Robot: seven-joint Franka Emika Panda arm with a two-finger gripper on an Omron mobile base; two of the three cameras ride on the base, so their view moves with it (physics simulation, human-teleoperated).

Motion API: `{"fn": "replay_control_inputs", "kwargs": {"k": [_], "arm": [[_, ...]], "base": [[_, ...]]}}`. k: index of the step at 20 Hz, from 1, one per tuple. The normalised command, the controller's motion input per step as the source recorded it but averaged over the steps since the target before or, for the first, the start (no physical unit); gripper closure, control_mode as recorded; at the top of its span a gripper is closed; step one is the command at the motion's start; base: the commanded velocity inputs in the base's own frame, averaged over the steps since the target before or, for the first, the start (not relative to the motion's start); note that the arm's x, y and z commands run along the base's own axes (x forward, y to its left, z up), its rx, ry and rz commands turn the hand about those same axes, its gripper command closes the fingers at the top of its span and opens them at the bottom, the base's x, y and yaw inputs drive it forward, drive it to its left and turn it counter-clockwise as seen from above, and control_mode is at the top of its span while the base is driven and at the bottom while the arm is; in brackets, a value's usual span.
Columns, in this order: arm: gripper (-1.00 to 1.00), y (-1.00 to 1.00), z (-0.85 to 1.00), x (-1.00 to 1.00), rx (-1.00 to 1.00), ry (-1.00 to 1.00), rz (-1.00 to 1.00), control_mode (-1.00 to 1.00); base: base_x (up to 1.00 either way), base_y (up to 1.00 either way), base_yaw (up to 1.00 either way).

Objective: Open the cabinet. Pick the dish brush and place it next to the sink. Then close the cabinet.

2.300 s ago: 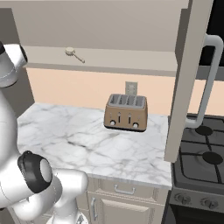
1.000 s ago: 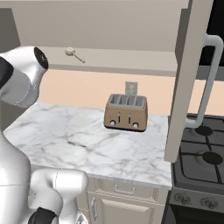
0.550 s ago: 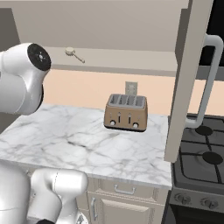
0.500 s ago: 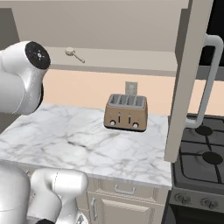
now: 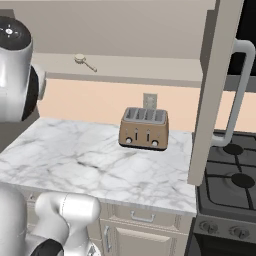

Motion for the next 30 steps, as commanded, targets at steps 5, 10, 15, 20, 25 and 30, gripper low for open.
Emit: {"fn": "replay_control_inputs", "kwargs": {"k": [5,10,15,20,25,30], "arm": [[-1.00,-0.40,0.00,0.06,-0.34,0.00,-0.24,-1.00],[-1.00,-0.10,0.00,0.20,-0.25,-0.09,-0.11,-1.00],[-1.00,-0.04,0.00,0.33,-0.12,-0.16,-0.04,-1.00],[-1.00,-0.06,0.00,0.29,-0.06,-0.16,-0.03,-1.00],[-1.00,-0.15,-0.01,0.25,0.00,-0.04,0.00,-1.00],[-1.00,-0.19,-0.06,0.31,0.00,0.00,0.00,-1.00]], "base": [[0.00,0.00,0.00],[0.00,0.00,0.00],[0.00,0.00,0.00],[0.00,0.00,0.00],[0.00,0.00,0.00],[0.00,0.00,0.00]]}}
